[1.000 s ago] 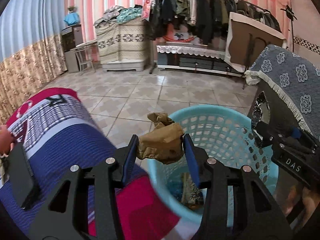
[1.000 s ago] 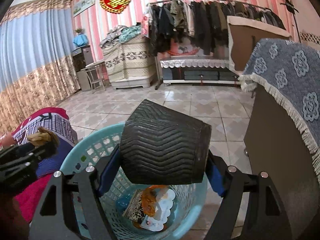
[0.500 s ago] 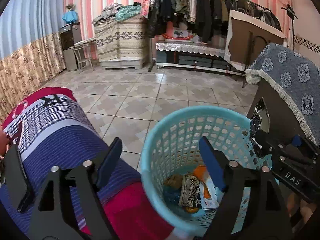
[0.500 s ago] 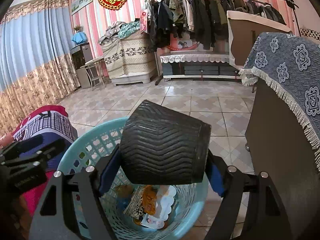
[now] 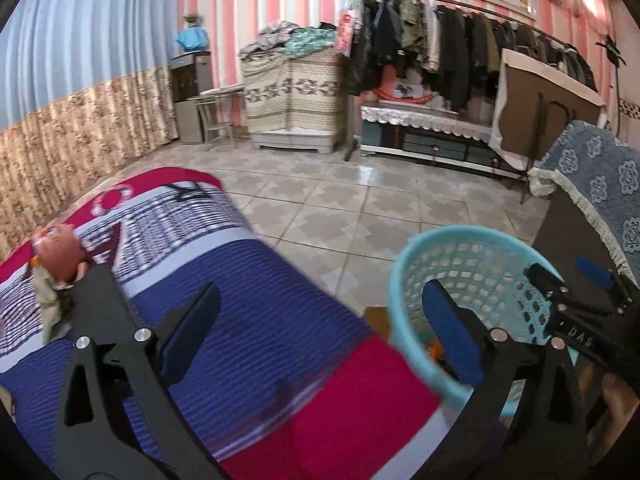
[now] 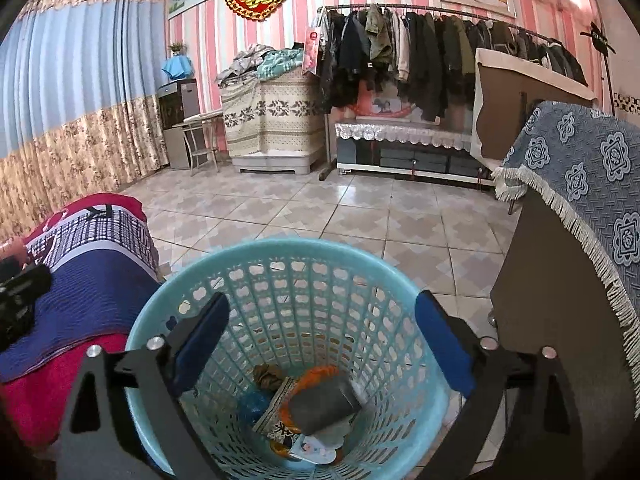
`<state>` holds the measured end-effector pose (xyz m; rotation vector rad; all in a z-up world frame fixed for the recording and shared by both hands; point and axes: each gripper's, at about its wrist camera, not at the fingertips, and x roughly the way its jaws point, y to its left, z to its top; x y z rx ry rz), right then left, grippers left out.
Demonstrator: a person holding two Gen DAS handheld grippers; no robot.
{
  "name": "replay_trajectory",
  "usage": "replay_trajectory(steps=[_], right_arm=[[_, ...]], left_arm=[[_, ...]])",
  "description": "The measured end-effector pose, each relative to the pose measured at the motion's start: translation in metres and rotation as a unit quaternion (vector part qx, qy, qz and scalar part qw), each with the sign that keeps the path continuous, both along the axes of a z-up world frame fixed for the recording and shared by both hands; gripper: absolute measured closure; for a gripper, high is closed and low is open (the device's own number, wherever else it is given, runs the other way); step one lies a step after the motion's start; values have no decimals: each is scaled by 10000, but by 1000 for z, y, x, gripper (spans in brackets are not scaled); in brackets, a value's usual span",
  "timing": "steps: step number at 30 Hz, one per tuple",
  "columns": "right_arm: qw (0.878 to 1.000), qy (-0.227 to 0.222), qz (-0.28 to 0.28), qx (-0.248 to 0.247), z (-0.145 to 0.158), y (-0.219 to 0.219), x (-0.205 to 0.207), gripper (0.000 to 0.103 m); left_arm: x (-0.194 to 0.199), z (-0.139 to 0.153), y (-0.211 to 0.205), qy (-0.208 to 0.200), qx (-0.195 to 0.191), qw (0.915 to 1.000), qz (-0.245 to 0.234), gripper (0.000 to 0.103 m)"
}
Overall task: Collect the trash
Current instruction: 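Carry the brown paper and black cup over the wastebasket and open both tools, then move both tools back over the bed toward the pink mug and beige cloth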
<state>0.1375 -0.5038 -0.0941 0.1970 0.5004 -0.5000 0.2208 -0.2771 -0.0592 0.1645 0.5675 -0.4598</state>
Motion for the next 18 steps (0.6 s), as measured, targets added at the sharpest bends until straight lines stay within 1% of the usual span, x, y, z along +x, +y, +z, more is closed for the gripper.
replay_trajectory(steps=[3,11,18], right_arm=[[10000,46,26,-69,2,5,2,8],[9999,61,78,-49,3,14,5,8],[9999,69,137,-6,4,25,5,8]], left_arm=[[1,2,23,10,-24,9998,181,6],[0,7,90,-25,-52,9975,705,6],[5,6,141,79,-135,9938,1100,6]])
